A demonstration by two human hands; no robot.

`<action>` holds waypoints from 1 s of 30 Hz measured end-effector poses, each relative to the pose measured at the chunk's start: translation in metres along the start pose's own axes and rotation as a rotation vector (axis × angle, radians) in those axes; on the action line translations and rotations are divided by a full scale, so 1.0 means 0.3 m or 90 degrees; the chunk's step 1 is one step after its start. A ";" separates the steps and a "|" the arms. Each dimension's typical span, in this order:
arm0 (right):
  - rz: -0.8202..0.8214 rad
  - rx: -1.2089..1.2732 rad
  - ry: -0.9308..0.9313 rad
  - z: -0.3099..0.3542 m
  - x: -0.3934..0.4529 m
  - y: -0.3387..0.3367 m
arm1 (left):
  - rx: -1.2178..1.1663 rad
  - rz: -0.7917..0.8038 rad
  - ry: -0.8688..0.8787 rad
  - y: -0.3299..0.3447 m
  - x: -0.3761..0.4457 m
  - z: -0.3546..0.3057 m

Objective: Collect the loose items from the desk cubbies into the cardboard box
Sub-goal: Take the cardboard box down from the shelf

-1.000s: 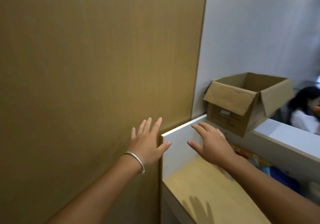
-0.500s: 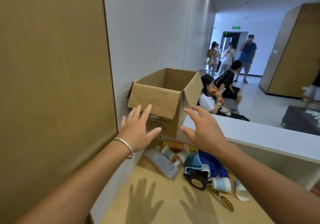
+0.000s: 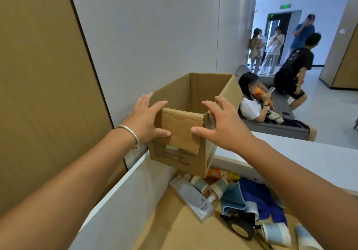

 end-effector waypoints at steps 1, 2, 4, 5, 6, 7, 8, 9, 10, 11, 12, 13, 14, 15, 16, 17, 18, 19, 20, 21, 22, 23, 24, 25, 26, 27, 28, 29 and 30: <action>-0.005 0.013 -0.001 -0.004 0.006 0.010 | -0.012 -0.005 0.006 0.006 0.010 0.002; -0.014 0.022 -0.005 -0.005 0.009 0.016 | -0.020 -0.021 0.017 0.009 0.017 0.002; -0.027 0.039 -0.012 -0.002 0.007 0.021 | -0.026 -0.067 0.040 0.009 0.021 -0.001; -0.029 0.045 -0.018 0.002 0.001 0.020 | -0.031 -0.081 0.047 0.008 0.017 -0.003; -0.029 0.049 -0.026 0.009 -0.010 0.018 | -0.037 -0.087 0.050 0.007 0.008 -0.003; -0.030 0.050 -0.036 0.019 -0.023 0.014 | -0.044 -0.091 0.052 0.007 -0.006 -0.003; -0.033 0.051 -0.047 0.032 -0.040 0.009 | -0.050 -0.097 0.055 0.005 -0.026 -0.001; -0.036 0.051 -0.057 0.048 -0.059 0.003 | -0.055 -0.105 0.059 0.001 -0.050 0.000; -0.038 0.052 -0.065 0.066 -0.082 -0.002 | -0.059 -0.113 0.063 -0.006 -0.078 0.001; -0.040 0.052 -0.070 0.086 -0.108 -0.005 | -0.059 -0.121 0.066 -0.015 -0.109 0.001; -0.043 0.053 -0.073 0.106 -0.138 -0.007 | -0.055 -0.130 0.069 -0.024 -0.143 0.001; -0.046 0.056 -0.074 0.128 -0.173 -0.007 | -0.048 -0.137 0.071 -0.035 -0.179 0.001; -0.051 0.060 -0.075 0.152 -0.211 -0.006 | -0.041 -0.142 0.070 -0.045 -0.219 0.003; -0.055 0.062 -0.075 0.178 -0.252 -0.002 | -0.037 -0.146 0.069 -0.055 -0.262 0.006; -0.060 0.063 -0.075 0.205 -0.294 0.001 | -0.036 -0.149 0.070 -0.064 -0.306 0.010; -0.063 0.062 -0.073 0.232 -0.335 0.006 | -0.036 -0.153 0.070 -0.073 -0.351 0.014; -0.063 0.060 -0.070 0.261 -0.377 0.010 | -0.038 -0.159 0.070 -0.082 -0.398 0.020; -0.064 0.056 -0.068 0.290 -0.418 0.015 | -0.040 -0.167 0.070 -0.091 -0.447 0.025; -0.065 0.051 -0.066 0.317 -0.458 0.018 | -0.043 -0.175 0.070 -0.101 -0.497 0.030; -0.066 0.047 -0.065 0.344 -0.500 0.022 | -0.046 -0.180 0.071 -0.109 -0.547 0.035; -0.067 0.043 -0.065 0.371 -0.543 0.027 | -0.048 -0.183 0.073 -0.117 -0.598 0.040; -0.068 0.041 -0.062 0.397 -0.588 0.032 | -0.051 -0.185 0.076 -0.125 -0.649 0.043; -0.066 0.038 -0.058 0.421 -0.632 0.038 | -0.053 -0.187 0.079 -0.132 -0.699 0.046; -0.064 0.035 -0.051 0.445 -0.677 0.045 | -0.056 -0.189 0.081 -0.139 -0.750 0.048; -0.062 0.031 -0.044 0.468 -0.722 0.052 | -0.059 -0.191 0.083 -0.143 -0.800 0.049; -0.059 0.029 -0.037 0.492 -0.767 0.058 | -0.064 -0.194 0.085 -0.146 -0.851 0.050; -0.057 0.027 -0.032 0.514 -0.810 0.065 | -0.071 -0.198 0.085 -0.148 -0.902 0.051; -0.057 0.027 -0.032 0.537 -0.852 0.071 | -0.077 -0.202 0.084 -0.149 -0.952 0.054; -0.060 0.029 -0.036 0.558 -0.893 0.079 | -0.083 -0.207 0.081 -0.148 -0.999 0.058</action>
Point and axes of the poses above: each hand's wrist, its own x-axis towards the middle knuckle, its own y-axis out of the palm, z = x × y, the point moved 4 cm from there along x, towards the middle knuckle, and after that the axes turned 4 degrees about x, right-handed, at the moved point
